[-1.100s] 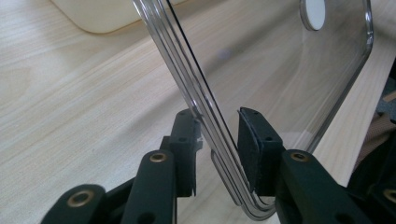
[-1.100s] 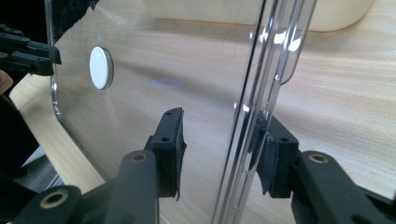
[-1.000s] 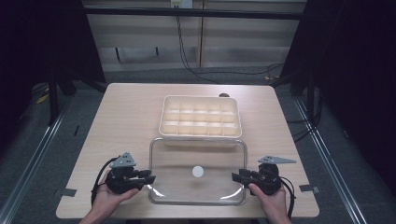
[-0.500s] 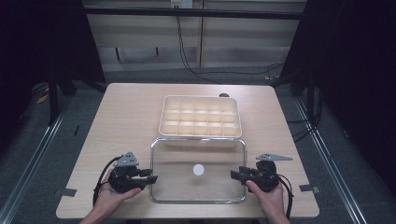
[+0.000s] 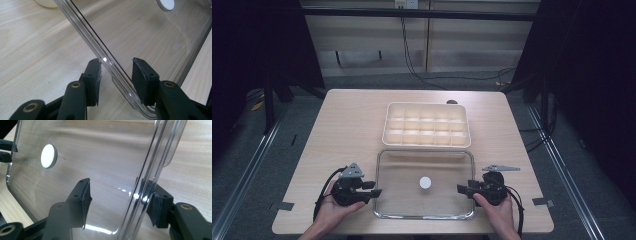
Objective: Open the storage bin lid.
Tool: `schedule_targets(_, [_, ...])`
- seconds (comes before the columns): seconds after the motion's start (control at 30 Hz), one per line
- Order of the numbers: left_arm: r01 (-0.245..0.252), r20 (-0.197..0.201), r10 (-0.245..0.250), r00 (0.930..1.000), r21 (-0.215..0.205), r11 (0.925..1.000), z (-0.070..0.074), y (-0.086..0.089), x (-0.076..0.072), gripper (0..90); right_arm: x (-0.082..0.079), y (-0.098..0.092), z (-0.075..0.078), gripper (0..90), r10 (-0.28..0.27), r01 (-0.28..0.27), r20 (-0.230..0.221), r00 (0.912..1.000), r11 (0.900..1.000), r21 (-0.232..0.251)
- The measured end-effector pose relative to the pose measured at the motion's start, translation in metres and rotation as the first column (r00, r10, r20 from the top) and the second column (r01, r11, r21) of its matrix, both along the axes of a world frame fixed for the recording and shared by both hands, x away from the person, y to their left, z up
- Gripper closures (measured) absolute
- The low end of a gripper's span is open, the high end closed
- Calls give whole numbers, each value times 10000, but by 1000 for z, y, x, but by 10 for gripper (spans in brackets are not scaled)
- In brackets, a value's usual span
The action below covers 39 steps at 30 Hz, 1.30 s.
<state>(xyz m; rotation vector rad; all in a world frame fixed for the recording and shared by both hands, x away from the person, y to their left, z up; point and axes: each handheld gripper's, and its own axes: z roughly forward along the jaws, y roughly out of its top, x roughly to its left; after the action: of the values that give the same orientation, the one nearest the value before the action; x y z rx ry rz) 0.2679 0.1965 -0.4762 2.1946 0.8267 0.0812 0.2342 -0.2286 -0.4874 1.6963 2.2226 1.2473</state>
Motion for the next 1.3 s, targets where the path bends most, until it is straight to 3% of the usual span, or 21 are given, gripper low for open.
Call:
schedule_targets(0.57, [-62,-591,63,9982,20,10000,-6,-2,8,552,3,5,-7,357,-76,73,-83,9999,9992,-392])
schedule_targets(0.6, [-61,-613,63,9981,31,10000,-6,-2,8,550,3,5,-8,344,-85,82,-59,9999,9982,-590])
schedule_targets(1.0, [-138,-701,145,9974,98,9999,-9,-6,12,509,4,4,-8,368,-357,358,33,9994,9966,-748])
schedule_targets(1.17, [-63,-966,85,9953,221,9997,-12,-6,14,477,4,2,-8,364,-462,468,92,9989,9956,-816])
schedule_targets(1.2, [-235,-475,255,9985,423,9988,-13,-8,12,493,4,0,-7,361,-521,528,113,9986,9960,-716])
schedule_targets(1.3, [-45,-672,58,9977,205,9998,-11,-7,12,470,4,-1,-7,362,-567,580,197,9982,9956,-741])
